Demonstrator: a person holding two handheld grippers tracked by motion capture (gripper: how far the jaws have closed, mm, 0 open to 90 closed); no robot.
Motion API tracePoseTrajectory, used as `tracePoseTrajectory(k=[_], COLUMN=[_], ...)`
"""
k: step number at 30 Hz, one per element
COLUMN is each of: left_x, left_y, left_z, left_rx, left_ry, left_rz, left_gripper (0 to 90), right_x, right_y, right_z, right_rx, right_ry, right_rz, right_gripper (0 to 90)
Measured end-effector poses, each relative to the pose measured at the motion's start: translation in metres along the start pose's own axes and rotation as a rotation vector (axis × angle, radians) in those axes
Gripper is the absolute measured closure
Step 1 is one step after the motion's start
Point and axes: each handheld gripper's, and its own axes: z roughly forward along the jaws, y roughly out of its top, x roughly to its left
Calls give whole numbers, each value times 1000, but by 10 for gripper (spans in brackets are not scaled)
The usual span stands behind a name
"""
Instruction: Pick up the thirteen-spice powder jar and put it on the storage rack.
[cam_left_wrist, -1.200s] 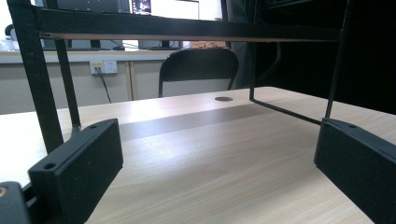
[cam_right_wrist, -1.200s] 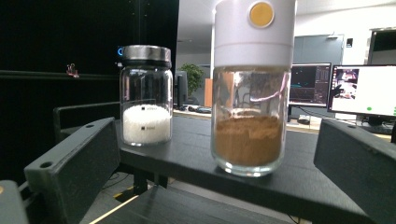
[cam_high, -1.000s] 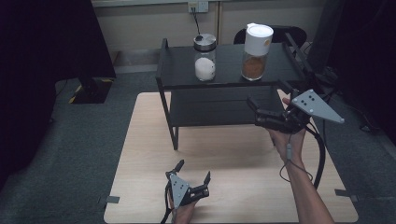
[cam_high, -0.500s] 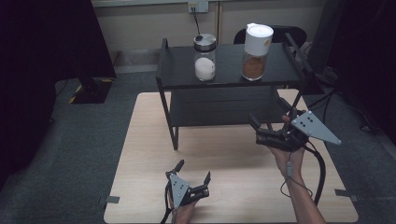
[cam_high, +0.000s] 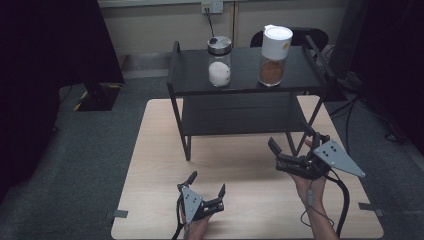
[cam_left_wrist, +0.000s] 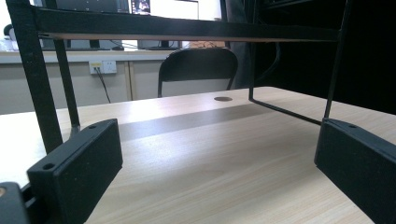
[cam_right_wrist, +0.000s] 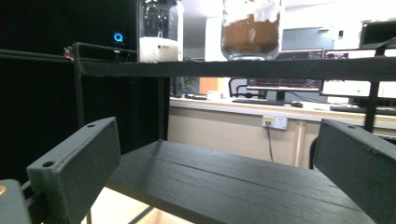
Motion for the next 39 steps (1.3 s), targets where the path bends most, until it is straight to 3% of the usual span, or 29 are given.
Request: tracePoseTrajectory(k=[12, 23, 39], left_x=[0, 0, -1], left_y=[0, 0, 0], left_z=[0, 0, -1], left_rx=[0, 0, -1], left_ry=[2, 1, 2], left_rz=[0, 0, 0], left_gripper=[4, 4, 4], right_x=[1, 2, 8], right_y=[-23, -53, -86], right_z=[-17, -30, -46], right_rx=[18, 82, 98], right_ry=[-22, -33, -48], right_rz=[13, 60, 80], right_gripper=[0, 0, 0])
